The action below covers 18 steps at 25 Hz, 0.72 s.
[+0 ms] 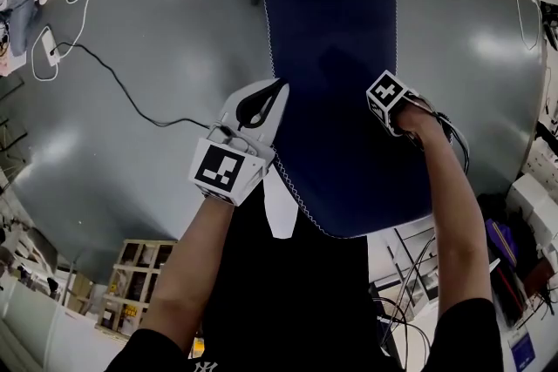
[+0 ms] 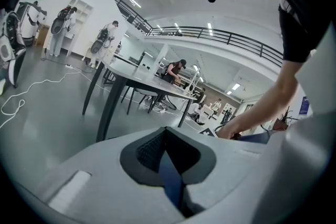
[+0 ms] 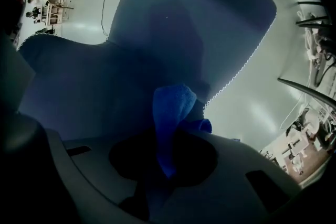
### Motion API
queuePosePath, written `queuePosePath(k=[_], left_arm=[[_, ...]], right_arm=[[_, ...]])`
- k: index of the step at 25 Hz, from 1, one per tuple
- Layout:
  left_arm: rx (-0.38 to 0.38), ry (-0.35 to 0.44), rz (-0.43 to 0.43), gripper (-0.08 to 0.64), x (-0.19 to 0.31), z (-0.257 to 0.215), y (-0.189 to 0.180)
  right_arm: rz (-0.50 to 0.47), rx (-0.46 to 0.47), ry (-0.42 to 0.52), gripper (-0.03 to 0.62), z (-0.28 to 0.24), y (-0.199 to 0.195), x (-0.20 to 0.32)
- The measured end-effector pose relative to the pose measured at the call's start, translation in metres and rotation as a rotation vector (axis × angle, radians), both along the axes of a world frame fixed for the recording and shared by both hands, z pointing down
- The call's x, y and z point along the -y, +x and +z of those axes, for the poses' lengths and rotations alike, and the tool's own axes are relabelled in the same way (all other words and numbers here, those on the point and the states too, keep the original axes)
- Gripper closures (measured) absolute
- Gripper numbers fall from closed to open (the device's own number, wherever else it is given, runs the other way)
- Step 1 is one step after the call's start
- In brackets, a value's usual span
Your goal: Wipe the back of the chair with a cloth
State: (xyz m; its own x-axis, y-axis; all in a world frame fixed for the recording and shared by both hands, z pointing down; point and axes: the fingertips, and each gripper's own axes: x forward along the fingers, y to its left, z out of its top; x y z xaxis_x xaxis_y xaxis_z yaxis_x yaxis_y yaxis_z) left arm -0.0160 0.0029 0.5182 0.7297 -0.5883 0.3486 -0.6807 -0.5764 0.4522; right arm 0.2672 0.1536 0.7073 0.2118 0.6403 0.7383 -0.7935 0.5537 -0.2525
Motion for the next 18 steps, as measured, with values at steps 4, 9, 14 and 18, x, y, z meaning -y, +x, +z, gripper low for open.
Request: queuePosePath(k=[4, 9, 14, 18], left_arm=[[-0.007, 0.004, -0.005, 0.552, 0.000, -0.001, -0.004], [-0.027, 0.010, -0.012, 0.552, 0.000, -0.001, -0.010], [-0.024, 0.002, -0.011, 0.552, -0.001, 0.001, -0.015], [-0.018, 0.001, -0.008, 0.552, -0.005, 0.003, -0.019]], right_arm=[[0.061, 0.057, -0.011, 0.509, -0.003, -0.024, -0.005], [0.144, 0.162, -0.027, 0.509, -0.004, -0.075, -0.012], [0.228, 0.254, -0.020, 0.509, -0.012, -0.119, -0.015], [0.329, 0.362, -0.027, 0.509, -0.026, -0.161, -0.016]])
